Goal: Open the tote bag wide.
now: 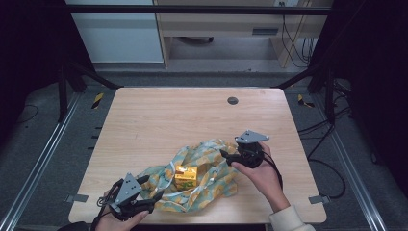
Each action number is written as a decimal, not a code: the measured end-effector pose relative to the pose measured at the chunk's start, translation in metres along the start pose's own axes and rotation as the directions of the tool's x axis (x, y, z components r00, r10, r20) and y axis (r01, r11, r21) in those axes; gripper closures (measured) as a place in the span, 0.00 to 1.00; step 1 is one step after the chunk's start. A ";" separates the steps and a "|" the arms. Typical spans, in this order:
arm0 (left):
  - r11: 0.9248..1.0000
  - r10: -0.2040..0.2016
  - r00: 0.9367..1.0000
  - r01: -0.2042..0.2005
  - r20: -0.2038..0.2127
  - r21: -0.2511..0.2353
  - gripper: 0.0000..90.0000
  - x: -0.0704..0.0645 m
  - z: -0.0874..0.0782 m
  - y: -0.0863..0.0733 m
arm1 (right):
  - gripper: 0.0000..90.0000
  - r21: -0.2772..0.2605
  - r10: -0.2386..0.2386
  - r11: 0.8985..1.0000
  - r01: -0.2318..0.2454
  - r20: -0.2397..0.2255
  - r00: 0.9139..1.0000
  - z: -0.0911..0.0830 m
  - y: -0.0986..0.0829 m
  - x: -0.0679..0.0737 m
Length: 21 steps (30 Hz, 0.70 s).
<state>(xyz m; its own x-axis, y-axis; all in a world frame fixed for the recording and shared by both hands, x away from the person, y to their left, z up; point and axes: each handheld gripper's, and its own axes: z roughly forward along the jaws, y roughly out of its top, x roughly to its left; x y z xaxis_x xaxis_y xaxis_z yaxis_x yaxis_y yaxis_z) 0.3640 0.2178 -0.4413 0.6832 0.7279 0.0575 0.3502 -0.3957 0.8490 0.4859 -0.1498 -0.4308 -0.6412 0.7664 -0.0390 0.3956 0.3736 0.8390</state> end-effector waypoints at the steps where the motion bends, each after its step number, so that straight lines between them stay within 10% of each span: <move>1: 1.000 -0.003 1.000 0.003 -0.002 -0.006 0.33 0.001 0.000 0.002 | 0.29 0.005 -0.006 1.000 0.006 -0.007 1.000 -0.001 -0.002 0.003; 15: 1.000 0.003 0.994 -0.001 -0.113 0.018 0.33 0.031 0.019 0.039 | 0.26 0.093 -0.059 0.993 0.066 -0.074 0.996 -0.005 -0.027 0.037; 21: 0.998 0.011 0.990 -0.002 -0.139 0.067 0.34 0.037 0.044 0.031 | 0.28 0.125 -0.083 0.988 0.093 -0.087 0.993 -0.002 -0.036 0.042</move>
<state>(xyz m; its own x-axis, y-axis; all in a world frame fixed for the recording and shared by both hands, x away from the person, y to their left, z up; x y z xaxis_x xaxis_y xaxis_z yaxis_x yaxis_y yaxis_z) 0.4289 0.2076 -0.4358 0.5912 0.7943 0.1398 0.3913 -0.4340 0.8115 0.4440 -0.1322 -0.4615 -0.7262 0.6847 -0.0612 0.4133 0.5060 0.7571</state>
